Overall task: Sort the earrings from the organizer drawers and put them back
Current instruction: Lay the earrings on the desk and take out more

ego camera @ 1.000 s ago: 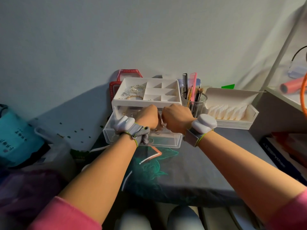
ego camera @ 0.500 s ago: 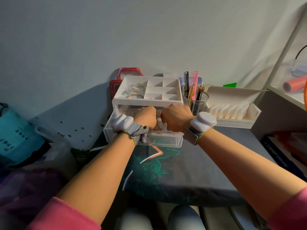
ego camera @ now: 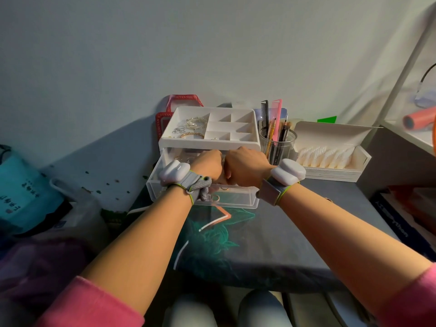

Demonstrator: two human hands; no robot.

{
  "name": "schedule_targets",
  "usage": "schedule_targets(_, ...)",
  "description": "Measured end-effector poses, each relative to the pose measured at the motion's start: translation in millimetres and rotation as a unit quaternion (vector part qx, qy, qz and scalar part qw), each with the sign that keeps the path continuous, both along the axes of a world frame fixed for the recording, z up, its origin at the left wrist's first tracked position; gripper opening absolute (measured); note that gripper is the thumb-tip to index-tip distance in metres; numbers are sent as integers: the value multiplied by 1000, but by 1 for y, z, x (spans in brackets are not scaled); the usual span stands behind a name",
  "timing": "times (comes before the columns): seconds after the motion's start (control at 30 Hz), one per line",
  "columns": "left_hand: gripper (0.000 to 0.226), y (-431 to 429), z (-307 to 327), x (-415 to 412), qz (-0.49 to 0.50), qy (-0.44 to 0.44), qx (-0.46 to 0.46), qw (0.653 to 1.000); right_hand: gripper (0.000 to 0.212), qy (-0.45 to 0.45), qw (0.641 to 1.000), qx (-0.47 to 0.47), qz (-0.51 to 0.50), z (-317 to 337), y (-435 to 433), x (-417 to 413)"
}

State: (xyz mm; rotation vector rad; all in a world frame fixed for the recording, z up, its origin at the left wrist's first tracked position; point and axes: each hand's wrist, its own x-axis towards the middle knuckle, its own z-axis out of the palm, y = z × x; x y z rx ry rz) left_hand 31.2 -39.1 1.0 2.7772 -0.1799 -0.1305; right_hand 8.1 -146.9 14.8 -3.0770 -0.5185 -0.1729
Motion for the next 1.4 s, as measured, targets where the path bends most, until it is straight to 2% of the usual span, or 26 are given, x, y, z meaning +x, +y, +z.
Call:
schedule_targets(0.1, 10, 1, 4, -1, -4, 2, 33, 999, 18, 18, 1000, 8, 7, 1, 1, 0)
schedule_targets(0.17, 24, 0, 5, -1, 5, 3, 39, 999, 18, 28, 1000, 10, 10, 2, 2, -1)
schedule_targets(0.27, 29, -1, 6, -2, 14, -5, 45, 999, 17, 39, 999, 12, 4, 3, 3, -1)
schedule_targets(0.33, 28, -1, 7, -3, 16, -6, 46, 999, 17, 45, 999, 15, 3, 4, 4, -1)
schedule_targets(0.43, 6, -2, 8, -5, 25, -8, 40, 999, 15, 52, 999, 13, 7, 4, 5, -1)
schedule_targets(0.53, 13, 0, 8, -5, 35, -15, 35, 999, 3, 50, 999, 1, -12, 3, 8, 0)
schedule_targets(0.6, 18, 3, 7, -5, 45, -14, 25, 999, 12, 51, 999, 7, -4, 1, 6, 3)
schedule_targets(0.67, 24, 4, 7, -5, 61, -1, -14, 998, 18, 54, 998, 26, 12, -1, 3, 6)
schedule_targets(0.9, 6, 8, 17, -14, 91, -1, -226, 970, 10, 3, 992, 123, 35, 5, -11, 10)
schedule_targets(1.23, 19, -21, 12, -24, 100, -47, -349, 930, 16, -36, 957, 285, 27, 9, -52, 1)
schedule_targets(1.4, 28, -49, 13, -31, 82, -71, -395, 912, 9, -41, 915, 401, 1, 0, -81, -3)
